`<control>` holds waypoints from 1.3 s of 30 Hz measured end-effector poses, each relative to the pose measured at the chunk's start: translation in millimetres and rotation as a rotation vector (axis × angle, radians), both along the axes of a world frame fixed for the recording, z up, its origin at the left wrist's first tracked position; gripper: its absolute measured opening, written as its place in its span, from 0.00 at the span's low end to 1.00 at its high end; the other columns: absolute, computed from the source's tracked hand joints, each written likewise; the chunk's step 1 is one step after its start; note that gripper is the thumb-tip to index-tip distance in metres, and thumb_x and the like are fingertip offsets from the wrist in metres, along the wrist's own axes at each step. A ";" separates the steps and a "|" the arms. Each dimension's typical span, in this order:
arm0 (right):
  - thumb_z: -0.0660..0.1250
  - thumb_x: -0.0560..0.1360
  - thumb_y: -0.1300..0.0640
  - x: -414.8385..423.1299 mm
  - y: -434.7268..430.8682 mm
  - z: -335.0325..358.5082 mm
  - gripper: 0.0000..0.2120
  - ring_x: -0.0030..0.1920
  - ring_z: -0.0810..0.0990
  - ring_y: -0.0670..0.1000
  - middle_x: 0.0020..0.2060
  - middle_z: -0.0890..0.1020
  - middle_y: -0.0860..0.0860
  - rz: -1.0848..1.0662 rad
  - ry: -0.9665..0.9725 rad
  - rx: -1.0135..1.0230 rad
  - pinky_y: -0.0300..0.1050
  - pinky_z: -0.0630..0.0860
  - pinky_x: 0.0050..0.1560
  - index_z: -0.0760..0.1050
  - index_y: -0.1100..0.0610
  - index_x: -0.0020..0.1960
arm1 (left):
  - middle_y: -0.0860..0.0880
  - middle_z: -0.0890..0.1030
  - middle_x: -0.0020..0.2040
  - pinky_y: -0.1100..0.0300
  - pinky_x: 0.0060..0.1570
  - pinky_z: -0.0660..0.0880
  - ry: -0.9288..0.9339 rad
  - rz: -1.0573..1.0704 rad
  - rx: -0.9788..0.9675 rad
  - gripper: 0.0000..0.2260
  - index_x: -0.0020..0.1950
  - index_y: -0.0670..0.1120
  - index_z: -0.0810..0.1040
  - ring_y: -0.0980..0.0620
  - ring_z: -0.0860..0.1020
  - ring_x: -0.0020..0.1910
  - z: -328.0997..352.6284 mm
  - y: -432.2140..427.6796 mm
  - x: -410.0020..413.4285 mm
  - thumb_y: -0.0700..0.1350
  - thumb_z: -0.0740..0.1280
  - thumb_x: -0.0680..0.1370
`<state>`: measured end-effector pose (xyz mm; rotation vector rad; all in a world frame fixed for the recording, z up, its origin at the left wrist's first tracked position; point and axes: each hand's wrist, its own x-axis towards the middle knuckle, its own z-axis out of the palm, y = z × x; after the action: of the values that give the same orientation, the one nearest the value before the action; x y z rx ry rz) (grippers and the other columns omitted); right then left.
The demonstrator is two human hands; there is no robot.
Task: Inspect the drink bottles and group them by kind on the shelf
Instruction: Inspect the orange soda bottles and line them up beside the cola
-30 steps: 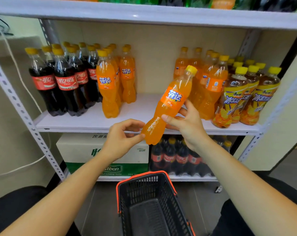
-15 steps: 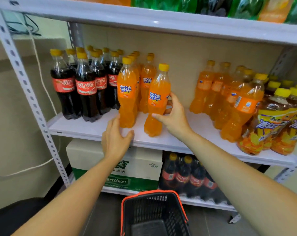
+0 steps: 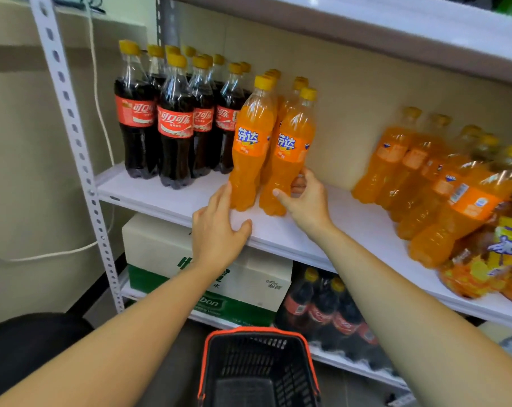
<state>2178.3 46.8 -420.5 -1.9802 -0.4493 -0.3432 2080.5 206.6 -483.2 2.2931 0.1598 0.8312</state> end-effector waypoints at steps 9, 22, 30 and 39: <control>0.81 0.70 0.59 36.3 25.0 -4.1 0.23 0.49 0.81 0.52 0.48 0.81 0.50 -0.094 0.022 0.056 0.53 0.80 0.56 0.75 0.57 0.61 | 0.50 0.67 0.78 0.55 0.66 0.61 0.012 -0.008 -0.007 0.37 0.82 0.48 0.58 0.45 0.72 0.69 2.3 -0.8 -1.2 0.50 0.71 0.77; 0.80 0.71 0.54 71.7 -103.2 -21.3 0.32 0.61 0.76 0.58 0.63 0.77 0.60 -0.555 0.037 0.078 0.49 0.71 0.65 0.72 0.63 0.69 | 0.53 0.79 0.58 0.51 0.56 0.68 -0.046 -0.182 0.179 0.15 0.58 0.52 0.84 0.49 0.75 0.58 13.7 -46.3 -5.8 0.57 0.73 0.75; 0.82 0.67 0.49 129.7 -151.1 -19.1 0.45 0.69 0.75 0.58 0.68 0.77 0.57 -0.525 0.128 -0.021 0.54 0.71 0.70 0.64 0.57 0.76 | 0.59 0.80 0.58 0.54 0.56 0.66 -0.057 -0.228 0.395 0.21 0.56 0.60 0.82 0.53 0.75 0.60 -3.3 -59.7 2.5 0.71 0.66 0.72; 0.78 0.69 0.43 159.6 -147.8 -14.4 0.33 0.73 0.68 0.61 0.69 0.73 0.58 -0.717 0.128 -0.109 0.51 0.66 0.71 0.75 0.55 0.69 | 0.56 0.81 0.56 0.52 0.50 0.67 -0.187 -0.212 0.469 0.18 0.54 0.56 0.82 0.50 0.77 0.57 -15.6 -60.7 8.4 0.68 0.69 0.74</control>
<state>2337.9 -101.0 -435.0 -2.2046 0.3520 -0.6386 2088.9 146.0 -498.8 2.5794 -0.3951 1.0480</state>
